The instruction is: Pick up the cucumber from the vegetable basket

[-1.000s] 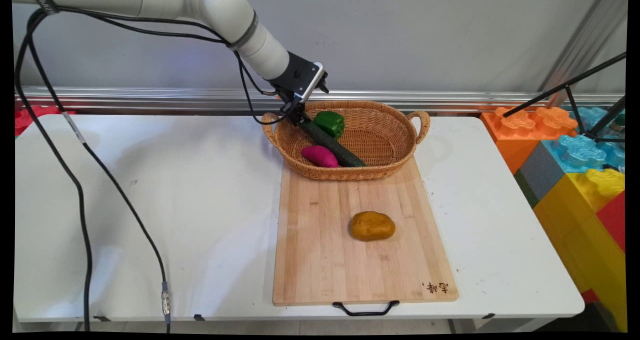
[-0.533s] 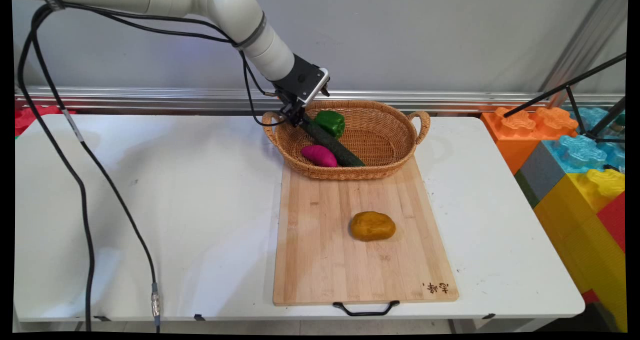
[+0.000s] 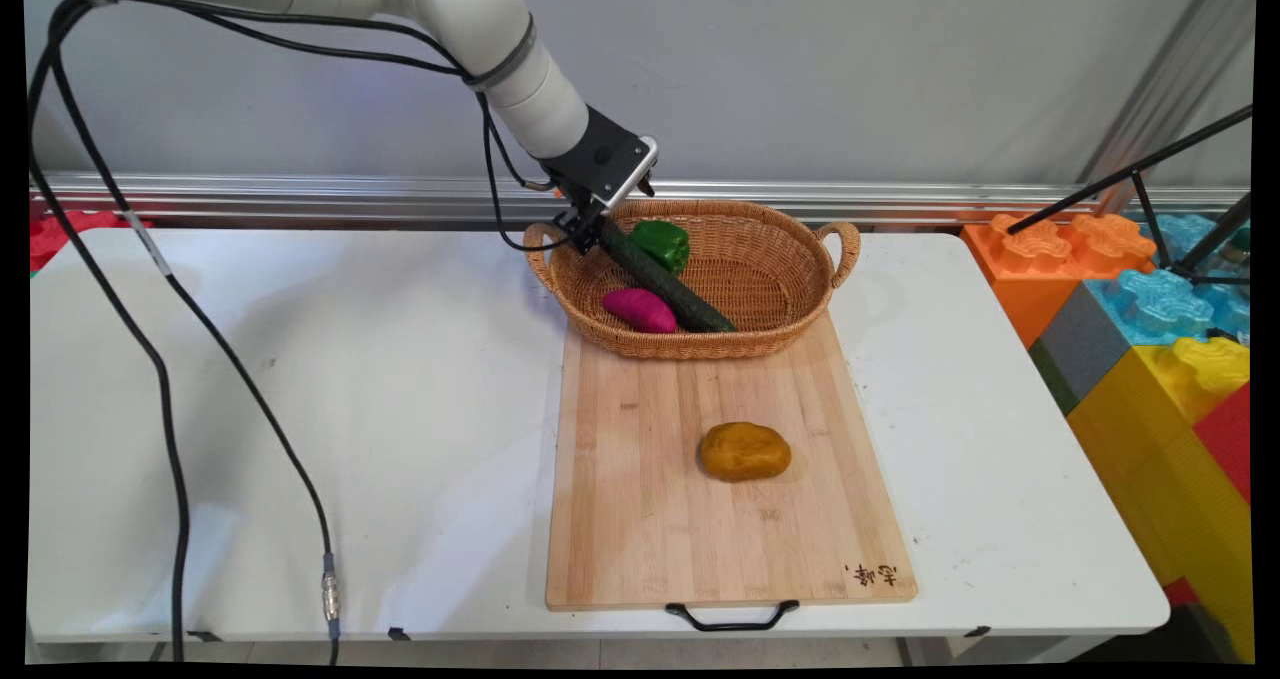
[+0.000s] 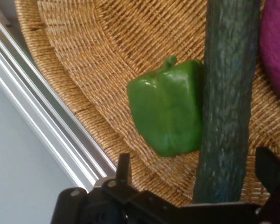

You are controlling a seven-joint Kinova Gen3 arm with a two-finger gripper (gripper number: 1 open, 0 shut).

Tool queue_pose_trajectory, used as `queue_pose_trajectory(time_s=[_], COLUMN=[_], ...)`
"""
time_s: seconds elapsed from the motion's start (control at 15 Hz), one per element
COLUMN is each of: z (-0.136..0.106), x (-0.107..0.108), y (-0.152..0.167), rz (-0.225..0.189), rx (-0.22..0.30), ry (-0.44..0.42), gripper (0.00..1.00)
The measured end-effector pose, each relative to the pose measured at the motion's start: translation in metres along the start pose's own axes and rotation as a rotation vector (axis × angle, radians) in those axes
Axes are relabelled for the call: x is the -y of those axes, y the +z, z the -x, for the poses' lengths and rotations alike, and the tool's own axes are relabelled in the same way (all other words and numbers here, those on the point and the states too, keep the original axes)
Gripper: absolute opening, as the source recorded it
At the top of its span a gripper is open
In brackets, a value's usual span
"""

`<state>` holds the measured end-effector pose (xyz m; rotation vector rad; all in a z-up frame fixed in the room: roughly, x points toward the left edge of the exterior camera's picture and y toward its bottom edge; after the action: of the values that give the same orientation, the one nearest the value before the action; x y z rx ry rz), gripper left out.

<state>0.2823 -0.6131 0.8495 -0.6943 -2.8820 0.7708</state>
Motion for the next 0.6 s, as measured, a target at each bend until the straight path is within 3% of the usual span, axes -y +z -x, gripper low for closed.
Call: queue_pose_trajectory(time_s=[0.6], z=[0.000], x=[-0.007], y=[0.022], rz=[0.032], rx=[0.024], ry=[-0.010], gripper=[1.00])
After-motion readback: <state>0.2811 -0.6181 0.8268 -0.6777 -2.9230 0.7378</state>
